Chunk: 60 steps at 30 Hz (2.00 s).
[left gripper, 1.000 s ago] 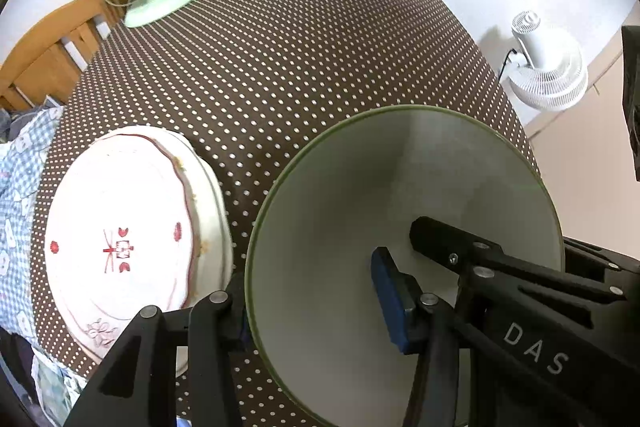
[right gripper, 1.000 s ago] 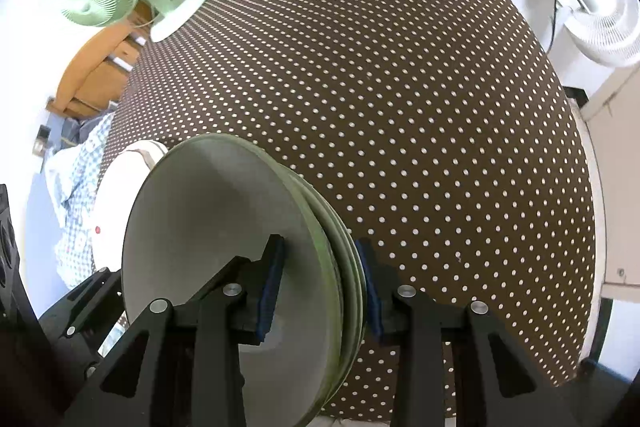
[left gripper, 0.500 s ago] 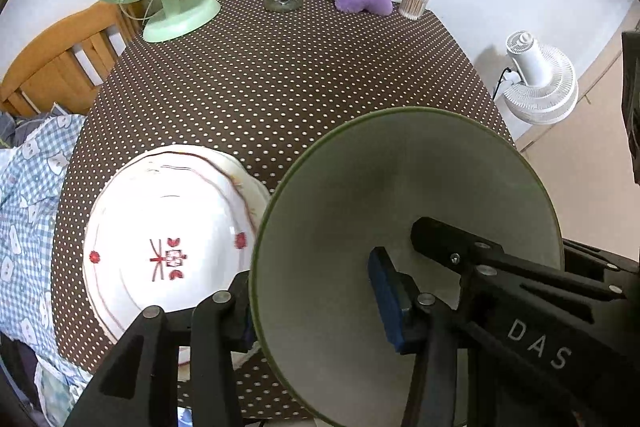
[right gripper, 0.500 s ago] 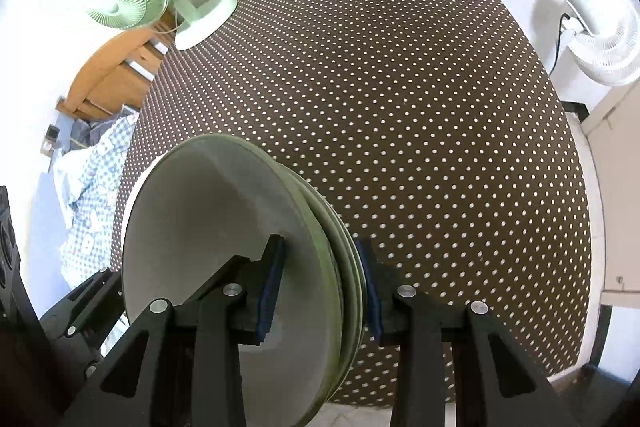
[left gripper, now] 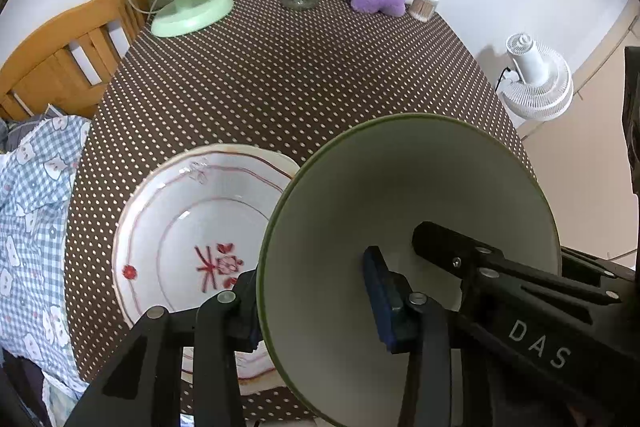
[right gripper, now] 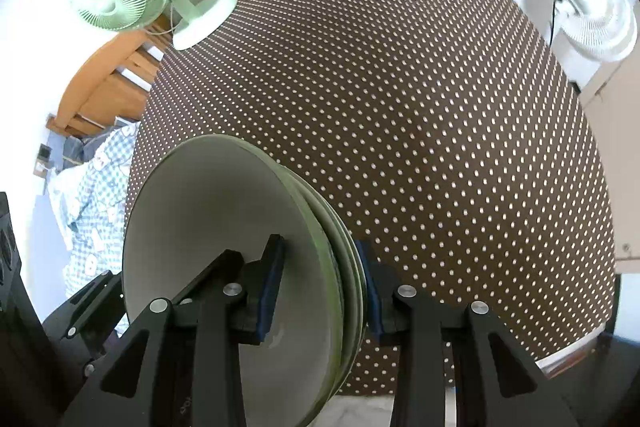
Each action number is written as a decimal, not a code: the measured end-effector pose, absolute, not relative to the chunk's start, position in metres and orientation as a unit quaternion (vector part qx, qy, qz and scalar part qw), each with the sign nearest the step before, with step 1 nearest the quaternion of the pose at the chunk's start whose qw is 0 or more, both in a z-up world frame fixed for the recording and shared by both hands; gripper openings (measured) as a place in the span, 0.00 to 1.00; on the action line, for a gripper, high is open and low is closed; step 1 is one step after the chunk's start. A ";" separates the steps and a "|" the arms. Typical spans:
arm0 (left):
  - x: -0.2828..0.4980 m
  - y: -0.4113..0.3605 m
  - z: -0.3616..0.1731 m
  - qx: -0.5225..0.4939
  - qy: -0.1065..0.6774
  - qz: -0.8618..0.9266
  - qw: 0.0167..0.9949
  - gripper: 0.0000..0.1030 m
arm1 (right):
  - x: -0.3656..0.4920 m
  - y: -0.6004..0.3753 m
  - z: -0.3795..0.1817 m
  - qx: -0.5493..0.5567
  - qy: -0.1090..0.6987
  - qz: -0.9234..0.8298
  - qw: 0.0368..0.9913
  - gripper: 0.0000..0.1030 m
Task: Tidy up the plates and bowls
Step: 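Hold the bowls with both grippers and bring them over the plate stack, then lower the bowls onto the red-rimmed plate with both grippers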
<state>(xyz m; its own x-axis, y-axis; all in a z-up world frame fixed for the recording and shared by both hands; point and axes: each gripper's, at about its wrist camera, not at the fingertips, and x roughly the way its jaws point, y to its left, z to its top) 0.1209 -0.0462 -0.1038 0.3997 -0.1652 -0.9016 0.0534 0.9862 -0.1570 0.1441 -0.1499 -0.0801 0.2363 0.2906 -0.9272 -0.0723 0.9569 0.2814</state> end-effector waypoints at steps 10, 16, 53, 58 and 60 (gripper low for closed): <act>0.115 -0.009 -0.106 -0.062 0.542 -0.070 0.835 0.40 | 0.149 -0.110 -0.079 0.077 0.607 0.117 0.782 0.38; 0.110 0.015 -0.111 -0.065 0.544 -0.061 0.834 0.40 | 0.149 -0.078 -0.086 0.073 0.612 0.126 0.777 0.38; 0.119 0.074 -0.139 -0.060 0.553 -0.061 0.829 0.41 | 0.165 -0.008 -0.130 0.094 0.630 0.126 0.760 0.38; 0.117 0.074 -0.140 -0.059 0.554 -0.062 0.828 0.46 | 0.158 -0.010 -0.126 0.080 0.623 0.113 0.770 0.42; 0.116 0.073 -0.140 -0.055 0.555 -0.058 0.828 0.50 | 0.157 -0.011 -0.125 0.074 0.620 0.104 0.774 0.47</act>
